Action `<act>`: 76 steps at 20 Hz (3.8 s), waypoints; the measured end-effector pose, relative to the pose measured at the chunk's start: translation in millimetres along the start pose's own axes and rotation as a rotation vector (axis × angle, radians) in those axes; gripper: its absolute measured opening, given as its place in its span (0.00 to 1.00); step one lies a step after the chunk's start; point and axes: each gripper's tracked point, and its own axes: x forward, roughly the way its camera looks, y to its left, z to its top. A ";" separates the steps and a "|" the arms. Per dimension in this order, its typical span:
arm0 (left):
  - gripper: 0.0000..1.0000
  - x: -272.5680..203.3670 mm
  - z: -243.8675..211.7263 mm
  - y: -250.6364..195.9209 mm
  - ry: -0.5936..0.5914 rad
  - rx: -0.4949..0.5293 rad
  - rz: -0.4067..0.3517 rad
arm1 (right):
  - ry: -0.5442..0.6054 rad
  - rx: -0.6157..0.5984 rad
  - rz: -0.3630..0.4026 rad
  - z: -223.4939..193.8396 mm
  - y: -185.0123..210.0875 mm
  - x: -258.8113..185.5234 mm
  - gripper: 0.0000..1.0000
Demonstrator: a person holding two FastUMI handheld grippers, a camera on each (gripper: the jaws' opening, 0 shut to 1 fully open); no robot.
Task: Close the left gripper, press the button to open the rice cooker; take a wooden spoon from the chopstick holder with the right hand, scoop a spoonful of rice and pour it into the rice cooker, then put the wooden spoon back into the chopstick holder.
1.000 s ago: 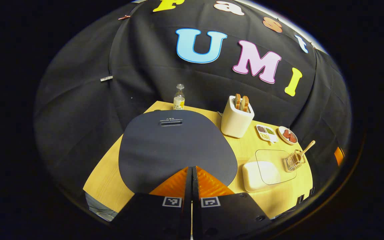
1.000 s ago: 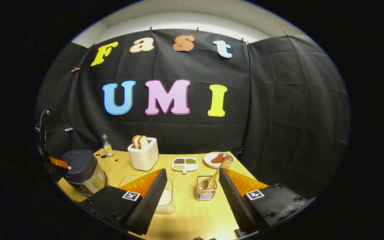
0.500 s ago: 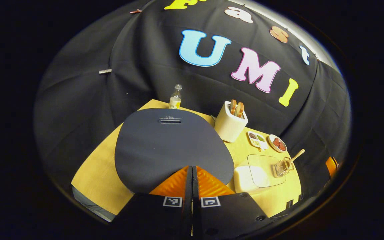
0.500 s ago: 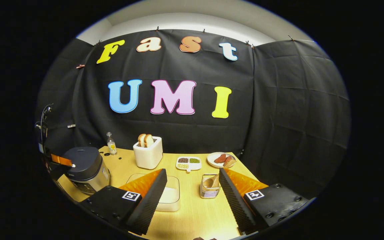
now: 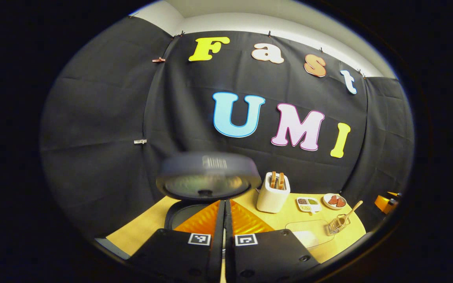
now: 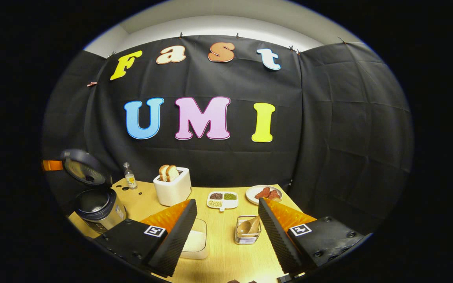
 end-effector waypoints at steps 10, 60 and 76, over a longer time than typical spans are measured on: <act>0.67 -25.0 -33.4 -35.3 0.041 0.070 0.082 | 0.171 0.116 -0.039 -56.2 -61.3 95.0 0.98; 0.96 -89.5 -164.1 5.3 0.231 0.063 -0.023 | 0.151 0.257 0.138 -16.3 78.0 94.3 0.16; 0.96 -72.1 -192.5 39.7 0.317 0.077 -0.032 | 0.266 0.241 0.074 -159.7 135.2 130.4 0.16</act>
